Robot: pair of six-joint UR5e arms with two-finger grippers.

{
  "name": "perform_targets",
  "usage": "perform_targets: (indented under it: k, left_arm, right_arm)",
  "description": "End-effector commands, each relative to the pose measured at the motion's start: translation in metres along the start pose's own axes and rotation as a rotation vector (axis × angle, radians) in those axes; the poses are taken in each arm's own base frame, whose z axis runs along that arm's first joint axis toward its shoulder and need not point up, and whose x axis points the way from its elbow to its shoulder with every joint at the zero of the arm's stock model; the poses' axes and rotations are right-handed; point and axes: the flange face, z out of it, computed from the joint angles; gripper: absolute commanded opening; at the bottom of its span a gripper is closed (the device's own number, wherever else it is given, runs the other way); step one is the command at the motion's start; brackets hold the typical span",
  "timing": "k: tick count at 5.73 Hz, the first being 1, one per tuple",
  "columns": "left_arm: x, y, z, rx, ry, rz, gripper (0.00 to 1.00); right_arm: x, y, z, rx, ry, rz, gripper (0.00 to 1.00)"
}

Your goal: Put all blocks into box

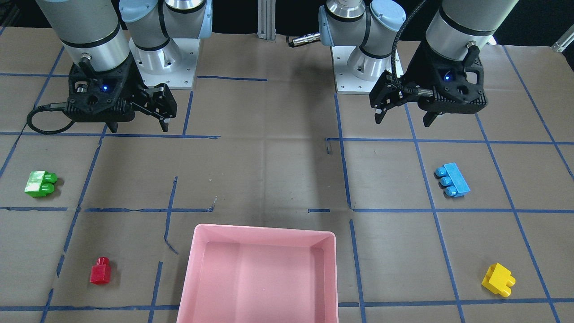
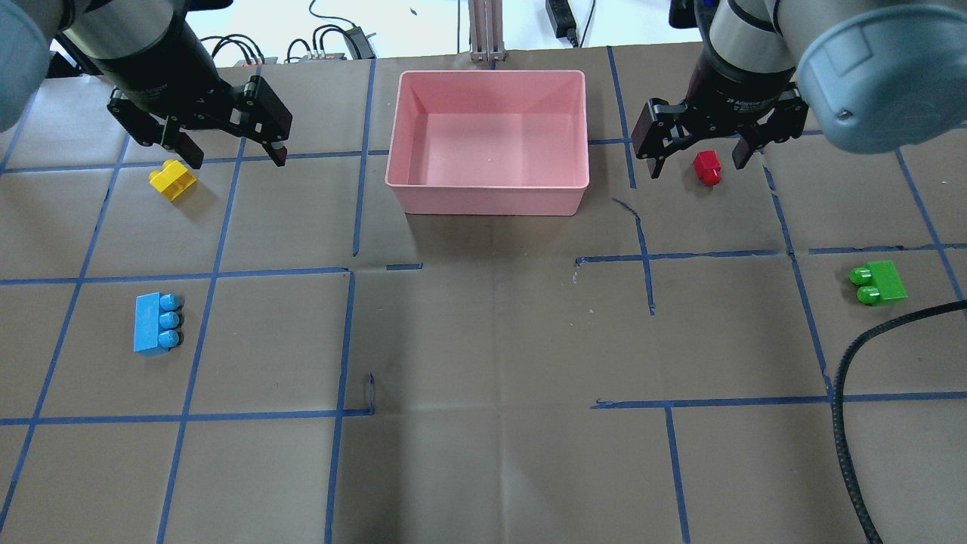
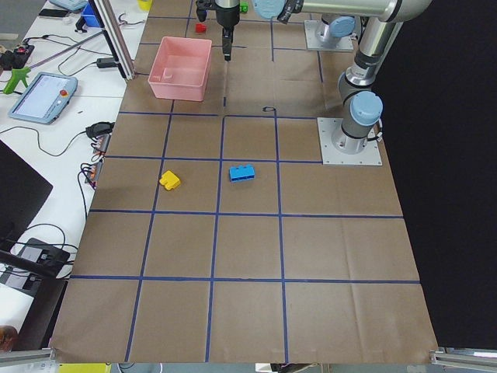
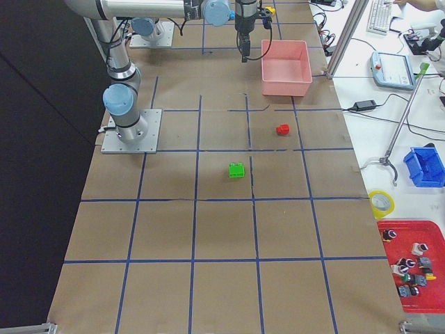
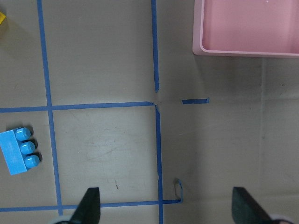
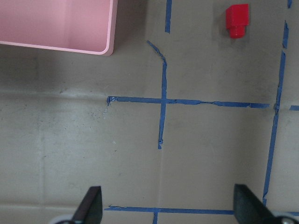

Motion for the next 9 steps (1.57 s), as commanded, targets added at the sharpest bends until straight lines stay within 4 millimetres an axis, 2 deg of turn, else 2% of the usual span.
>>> perform_targets:
  k: [1, 5, 7, 8, 9]
  left_arm:
    - [0.0, 0.0, 0.0, 0.001, -0.002, 0.001, 1.0]
    - [-0.001, 0.001, -0.001, 0.002, -0.008, 0.006, 1.0]
    - [-0.004, 0.003, -0.017, 0.035, -0.013, 0.008, 1.0]
    - [-0.014, -0.001, -0.019, 0.037, -0.016, -0.009, 1.0]
    - [-0.039, -0.005, -0.021, 0.043, -0.016, -0.057, 1.0]
  right_arm:
    - [0.0, 0.0, 0.0, 0.0, 0.0, 0.002, 1.0]
    - [0.0, -0.004, 0.005, -0.005, -0.002, 0.001, 1.0]
    - [0.0, -0.002, 0.004, -0.006, 0.0, 0.001, 1.0]
    - [0.0, -0.002, 0.004, -0.008, 0.001, 0.001, 1.0]
    - [0.0, -0.002, 0.005, -0.014, 0.0, 0.001, 1.0]
